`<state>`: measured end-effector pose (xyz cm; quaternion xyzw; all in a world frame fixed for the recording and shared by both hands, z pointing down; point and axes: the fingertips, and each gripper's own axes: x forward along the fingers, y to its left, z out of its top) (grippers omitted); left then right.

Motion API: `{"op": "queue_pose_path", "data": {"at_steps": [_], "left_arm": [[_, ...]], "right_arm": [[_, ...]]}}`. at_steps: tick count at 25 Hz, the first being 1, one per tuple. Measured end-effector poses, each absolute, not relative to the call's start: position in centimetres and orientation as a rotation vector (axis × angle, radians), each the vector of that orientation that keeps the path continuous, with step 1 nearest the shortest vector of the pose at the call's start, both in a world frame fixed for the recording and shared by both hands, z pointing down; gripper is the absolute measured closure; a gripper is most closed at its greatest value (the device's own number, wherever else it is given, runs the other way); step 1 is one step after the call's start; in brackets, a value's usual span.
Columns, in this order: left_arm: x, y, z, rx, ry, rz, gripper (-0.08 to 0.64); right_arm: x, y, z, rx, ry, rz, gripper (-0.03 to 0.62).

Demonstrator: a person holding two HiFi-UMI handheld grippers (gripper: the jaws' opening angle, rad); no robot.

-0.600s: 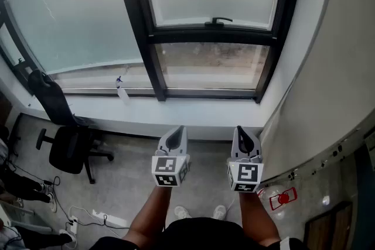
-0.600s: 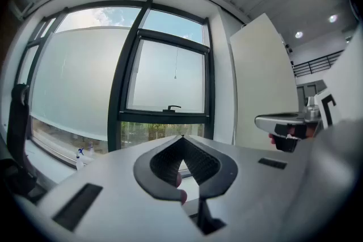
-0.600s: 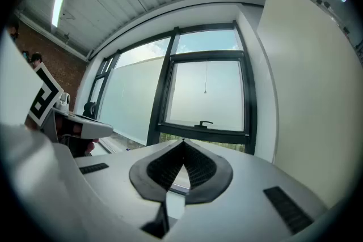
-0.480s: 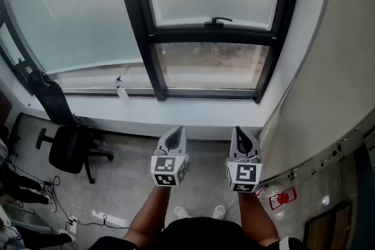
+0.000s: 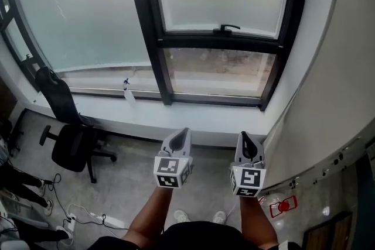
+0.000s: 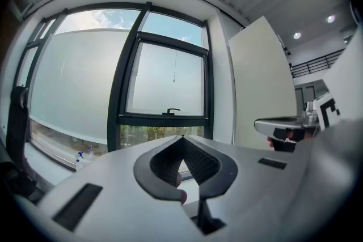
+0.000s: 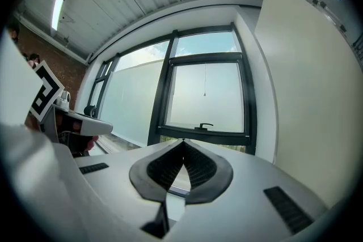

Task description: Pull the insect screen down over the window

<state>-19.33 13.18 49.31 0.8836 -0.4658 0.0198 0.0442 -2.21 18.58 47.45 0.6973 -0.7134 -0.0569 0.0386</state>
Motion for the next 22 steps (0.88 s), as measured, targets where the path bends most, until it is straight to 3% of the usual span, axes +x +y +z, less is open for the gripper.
{"op": "queue_pose_path", "data": {"at_steps": [22], "left_arm": [[-14.2, 12.3, 47.7, 2.723, -1.441, 0.079, 0.557]], "right_arm": [[1.8, 16.5, 46.8, 2.107, -2.253, -0.183, 0.597]]}}
